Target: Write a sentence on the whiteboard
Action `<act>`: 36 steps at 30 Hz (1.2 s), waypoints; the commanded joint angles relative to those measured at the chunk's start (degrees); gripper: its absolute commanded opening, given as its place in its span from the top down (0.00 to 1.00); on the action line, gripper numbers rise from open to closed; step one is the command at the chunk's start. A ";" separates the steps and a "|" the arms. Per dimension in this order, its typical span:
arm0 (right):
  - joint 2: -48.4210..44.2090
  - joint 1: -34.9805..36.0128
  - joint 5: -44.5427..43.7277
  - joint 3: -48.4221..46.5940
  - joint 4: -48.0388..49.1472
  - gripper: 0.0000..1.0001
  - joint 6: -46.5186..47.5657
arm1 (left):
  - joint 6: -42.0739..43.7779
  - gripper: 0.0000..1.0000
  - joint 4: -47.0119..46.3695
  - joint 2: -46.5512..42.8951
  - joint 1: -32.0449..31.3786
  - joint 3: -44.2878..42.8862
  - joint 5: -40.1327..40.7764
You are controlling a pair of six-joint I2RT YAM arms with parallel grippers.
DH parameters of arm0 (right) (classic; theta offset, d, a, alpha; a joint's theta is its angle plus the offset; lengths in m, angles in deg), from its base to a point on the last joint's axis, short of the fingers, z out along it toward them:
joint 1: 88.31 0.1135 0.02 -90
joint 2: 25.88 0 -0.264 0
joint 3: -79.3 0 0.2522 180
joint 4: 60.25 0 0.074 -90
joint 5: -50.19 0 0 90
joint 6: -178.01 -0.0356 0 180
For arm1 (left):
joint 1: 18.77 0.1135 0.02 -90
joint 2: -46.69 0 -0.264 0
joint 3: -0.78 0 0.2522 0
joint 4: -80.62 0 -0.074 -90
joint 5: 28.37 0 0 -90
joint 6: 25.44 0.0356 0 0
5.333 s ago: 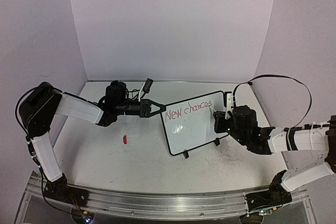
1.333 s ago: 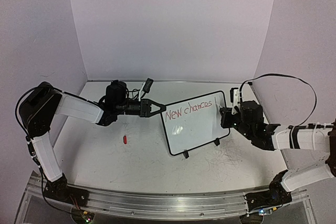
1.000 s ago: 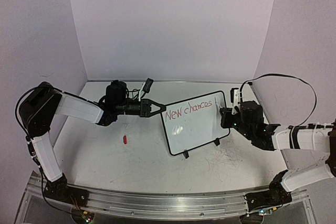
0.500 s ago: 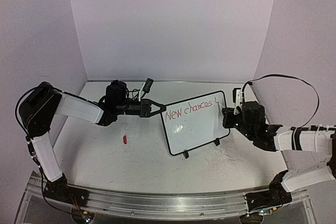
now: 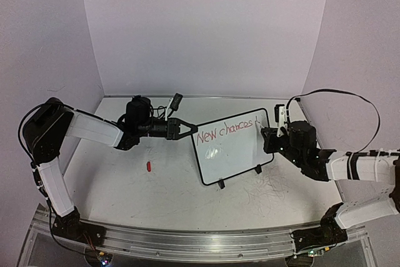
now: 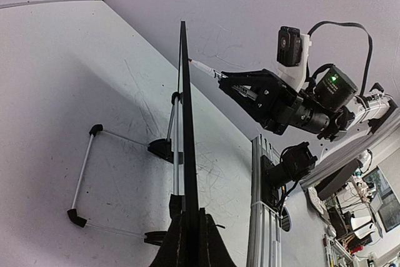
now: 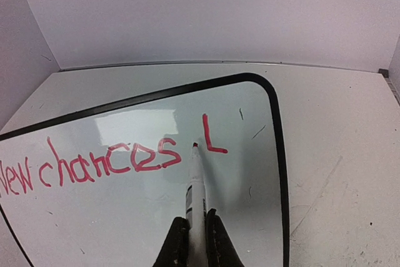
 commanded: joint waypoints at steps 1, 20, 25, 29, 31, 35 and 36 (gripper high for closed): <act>1.19 -0.21 0.53 -2.70 2.72 1.00 0.99 | 0.12 1.00 2.53 -0.62 -0.79 -1.18 -2.54; 3.97 -0.26 -6.27 -3.87 1.11 1.00 -1.16 | 0.26 1.00 2.53 -0.63 -0.78 -1.20 -2.57; 2.45 -0.25 -5.24 -3.38 2.54 1.00 0.13 | 0.20 1.00 2.55 -0.63 -0.81 -1.19 -2.64; 0.06 -0.25 -5.73 -2.19 2.95 1.00 0.28 | 0.20 1.00 2.57 -0.68 -0.78 -1.24 -2.57; -0.42 -0.26 -6.02 -1.63 2.83 1.00 -0.02 | 0.24 1.00 2.59 -0.71 -0.78 -1.24 -2.54; -0.07 -0.28 -6.51 -1.40 2.56 1.00 -0.31 | 0.20 1.00 2.60 -0.71 -0.78 -1.20 -2.63; 0.10 -0.34 -6.57 -1.54 2.54 1.00 -0.32 | 0.20 1.00 2.59 -0.71 -0.78 -1.20 -2.67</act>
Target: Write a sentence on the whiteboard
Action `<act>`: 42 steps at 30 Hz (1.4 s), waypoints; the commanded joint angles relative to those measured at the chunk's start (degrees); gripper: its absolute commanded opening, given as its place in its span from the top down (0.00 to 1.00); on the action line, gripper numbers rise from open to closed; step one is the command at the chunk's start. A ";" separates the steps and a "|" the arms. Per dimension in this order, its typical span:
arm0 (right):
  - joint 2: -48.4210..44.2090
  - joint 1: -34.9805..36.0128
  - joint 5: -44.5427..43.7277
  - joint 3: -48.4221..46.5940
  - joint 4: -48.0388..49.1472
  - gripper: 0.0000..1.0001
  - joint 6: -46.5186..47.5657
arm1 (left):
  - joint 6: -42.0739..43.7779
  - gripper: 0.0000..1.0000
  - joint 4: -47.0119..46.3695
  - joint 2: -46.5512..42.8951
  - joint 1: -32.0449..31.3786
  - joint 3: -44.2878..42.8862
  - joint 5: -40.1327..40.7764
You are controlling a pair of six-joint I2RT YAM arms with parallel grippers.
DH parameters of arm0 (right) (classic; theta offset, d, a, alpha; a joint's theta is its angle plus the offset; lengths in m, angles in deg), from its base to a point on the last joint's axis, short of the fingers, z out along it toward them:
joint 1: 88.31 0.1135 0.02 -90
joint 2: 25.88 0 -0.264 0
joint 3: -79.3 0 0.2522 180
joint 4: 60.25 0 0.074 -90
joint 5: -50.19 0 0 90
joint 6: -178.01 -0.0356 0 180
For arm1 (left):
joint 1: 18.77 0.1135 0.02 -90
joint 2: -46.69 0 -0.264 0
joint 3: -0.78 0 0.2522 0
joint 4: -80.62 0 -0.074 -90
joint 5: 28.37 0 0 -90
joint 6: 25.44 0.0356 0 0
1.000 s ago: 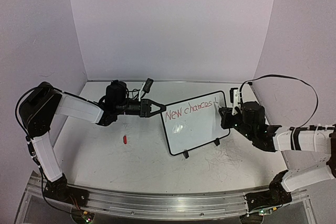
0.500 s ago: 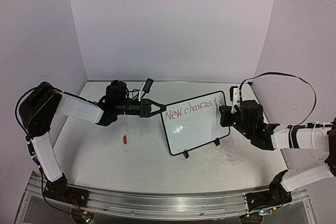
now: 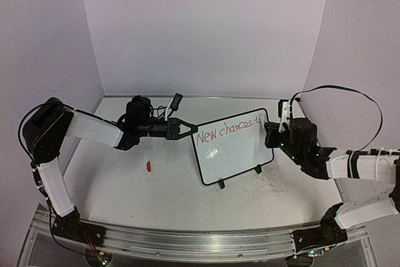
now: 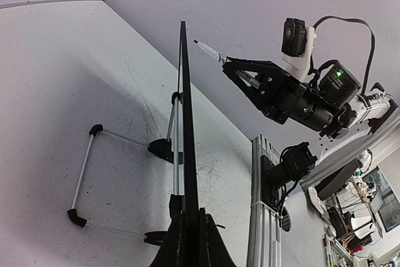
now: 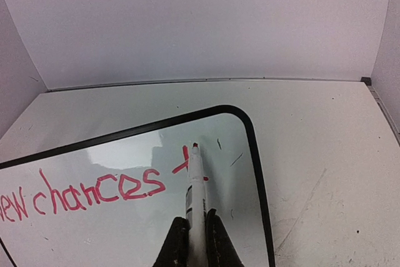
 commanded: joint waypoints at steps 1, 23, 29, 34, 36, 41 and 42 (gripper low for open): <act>-0.22 -0.40 -1.76 -0.13 1.38 1.00 -0.12 | 0.18 1.00 2.58 -0.71 -0.78 -1.21 -2.68; 3.14 -1.19 0.85 -0.59 0.19 1.00 -0.37 | 0.26 1.00 2.59 -0.83 -0.78 -1.24 -2.66; 2.62 -1.22 0.85 0.21 -1.51 1.00 -1.10 | 0.21 1.00 2.62 -0.81 -0.78 -1.30 -2.73; 2.05 -1.19 0.27 0.84 -2.17 1.00 -1.61 | 0.22 1.00 2.66 -0.74 -0.78 -1.30 -2.76; 2.05 -1.21 0.16 0.84 -2.29 1.00 -1.73 | 0.20 1.00 2.62 -0.71 -0.80 -1.34 -2.72; 2.14 -1.18 -0.59 0.69 -2.62 1.00 -2.19 | 0.18 1.00 2.70 -0.79 -0.79 -1.24 -2.75; 2.10 -1.16 -0.98 0.66 -2.66 1.00 -2.23 | 0.19 1.00 2.67 -0.80 -0.78 -1.26 -2.73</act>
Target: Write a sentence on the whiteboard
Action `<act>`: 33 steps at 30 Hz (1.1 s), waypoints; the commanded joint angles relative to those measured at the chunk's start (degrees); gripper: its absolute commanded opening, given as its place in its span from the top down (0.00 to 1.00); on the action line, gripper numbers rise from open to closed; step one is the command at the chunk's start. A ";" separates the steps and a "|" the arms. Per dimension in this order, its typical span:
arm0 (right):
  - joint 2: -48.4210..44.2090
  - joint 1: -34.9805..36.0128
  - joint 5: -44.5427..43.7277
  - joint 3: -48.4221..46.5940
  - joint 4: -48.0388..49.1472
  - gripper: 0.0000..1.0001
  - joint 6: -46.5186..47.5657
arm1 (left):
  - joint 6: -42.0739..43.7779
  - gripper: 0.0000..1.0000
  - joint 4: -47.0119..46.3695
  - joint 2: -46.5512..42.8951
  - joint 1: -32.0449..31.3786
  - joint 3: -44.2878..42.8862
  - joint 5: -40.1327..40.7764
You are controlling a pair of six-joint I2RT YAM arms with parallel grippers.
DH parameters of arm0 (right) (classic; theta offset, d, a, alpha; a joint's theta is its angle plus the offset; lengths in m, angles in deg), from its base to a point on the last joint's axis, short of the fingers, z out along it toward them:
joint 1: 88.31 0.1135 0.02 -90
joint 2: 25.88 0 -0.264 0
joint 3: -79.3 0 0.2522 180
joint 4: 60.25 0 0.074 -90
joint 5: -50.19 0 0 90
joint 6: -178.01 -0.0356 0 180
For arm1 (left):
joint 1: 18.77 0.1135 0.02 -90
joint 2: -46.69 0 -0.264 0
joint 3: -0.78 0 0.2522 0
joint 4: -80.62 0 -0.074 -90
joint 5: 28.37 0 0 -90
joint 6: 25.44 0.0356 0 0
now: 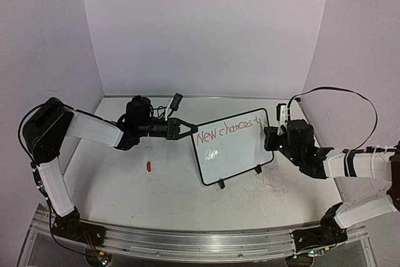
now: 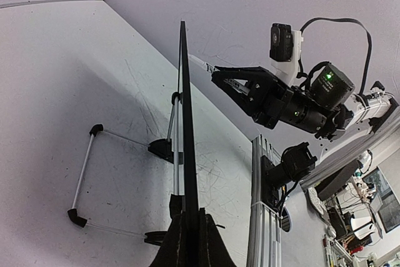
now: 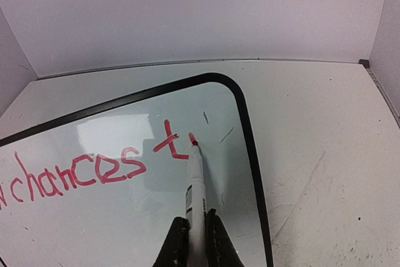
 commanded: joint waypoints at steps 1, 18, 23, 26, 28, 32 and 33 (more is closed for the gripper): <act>-0.37 -0.19 -1.92 0.25 -1.51 1.00 -0.97 | 0.23 1.00 2.65 -0.79 -0.78 -1.28 -2.81; 2.11 -0.52 -2.66 -1.03 2.91 1.00 0.89 | 0.15 1.00 2.69 -0.63 -0.87 -1.41 -2.97; 3.58 -0.54 -2.98 -1.98 4.65 1.00 1.38 | 0.11 1.00 2.70 -0.70 -0.96 -1.34 -2.95; 3.73 -0.53 -3.31 -1.90 4.81 1.00 1.36 | 0.11 1.00 2.64 -0.80 -0.96 -1.34 -2.95; 3.77 -0.49 -2.83 -2.00 5.09 1.00 1.71 | 0.11 1.00 2.67 -0.87 -0.99 -1.34 -3.01; 3.99 -0.52 -0.98 -1.96 5.87 1.00 2.62 | 0.16 1.00 2.66 -0.90 -0.96 -1.29 -2.97; 3.92 -0.48 -0.64 -1.86 6.04 1.00 2.72 | 0.16 1.00 2.65 -0.96 -0.96 -1.33 -2.96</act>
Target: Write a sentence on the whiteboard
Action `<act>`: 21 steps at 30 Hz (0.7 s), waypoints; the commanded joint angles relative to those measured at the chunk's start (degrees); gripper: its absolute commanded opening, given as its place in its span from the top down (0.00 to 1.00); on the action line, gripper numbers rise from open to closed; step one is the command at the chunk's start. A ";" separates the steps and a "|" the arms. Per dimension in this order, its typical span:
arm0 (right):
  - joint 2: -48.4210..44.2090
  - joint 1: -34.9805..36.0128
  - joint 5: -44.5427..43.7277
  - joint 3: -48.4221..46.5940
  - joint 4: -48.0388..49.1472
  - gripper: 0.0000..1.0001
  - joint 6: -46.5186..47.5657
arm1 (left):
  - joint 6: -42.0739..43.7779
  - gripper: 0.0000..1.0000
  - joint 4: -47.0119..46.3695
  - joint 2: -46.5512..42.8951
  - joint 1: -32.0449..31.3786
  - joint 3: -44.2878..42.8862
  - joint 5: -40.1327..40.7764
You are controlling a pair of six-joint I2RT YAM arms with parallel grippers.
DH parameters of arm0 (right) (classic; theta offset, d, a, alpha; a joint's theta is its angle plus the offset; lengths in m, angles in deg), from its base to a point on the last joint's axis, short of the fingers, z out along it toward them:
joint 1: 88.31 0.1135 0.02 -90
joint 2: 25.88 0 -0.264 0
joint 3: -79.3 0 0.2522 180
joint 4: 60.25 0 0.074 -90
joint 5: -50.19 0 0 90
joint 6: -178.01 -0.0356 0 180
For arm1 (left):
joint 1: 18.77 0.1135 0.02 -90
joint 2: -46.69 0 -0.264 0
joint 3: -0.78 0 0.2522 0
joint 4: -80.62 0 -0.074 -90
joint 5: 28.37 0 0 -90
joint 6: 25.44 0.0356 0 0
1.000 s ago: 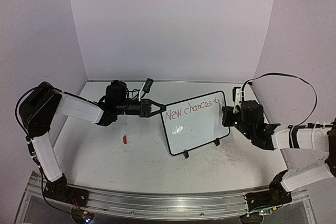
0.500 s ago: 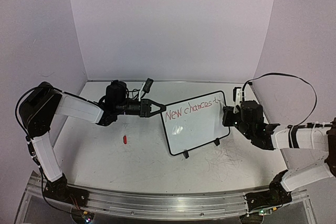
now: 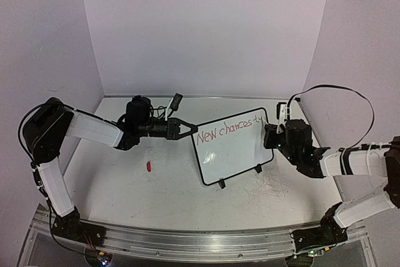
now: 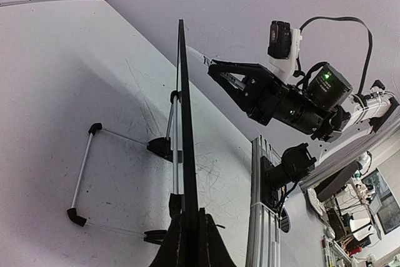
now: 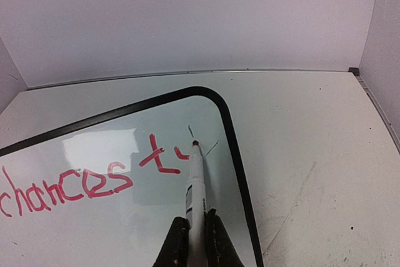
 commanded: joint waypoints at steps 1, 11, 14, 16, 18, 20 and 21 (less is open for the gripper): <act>0.96 -0.18 2.26 -1.64 1.55 1.00 1.49 | 0.43 1.00 2.58 -0.98 -0.94 -1.33 -3.10; 0.71 -0.22 4.28 -1.32 1.55 1.00 1.44 | 0.50 1.00 2.59 -0.98 -0.94 -1.33 -3.10; 0.79 -0.22 4.62 -1.22 0.80 1.00 0.96 | 0.48 1.00 2.63 -1.06 -0.94 -1.34 -3.01; 0.72 -0.19 4.61 -0.92 0.26 1.00 0.63 | 0.48 1.00 2.63 -1.06 -0.94 -1.33 -2.96; 0.59 -0.21 4.80 -0.53 0.07 1.00 0.47 | 0.48 1.00 2.62 -1.04 -0.95 -1.28 -2.96; 0.54 -0.20 5.09 -0.13 -0.03 1.00 0.38 | 0.50 1.00 2.61 -1.05 -0.94 -1.32 -2.96; 0.48 -0.18 5.21 0.03 -0.08 1.00 0.35 | 0.48 1.00 2.65 -1.06 -0.94 -1.29 -2.96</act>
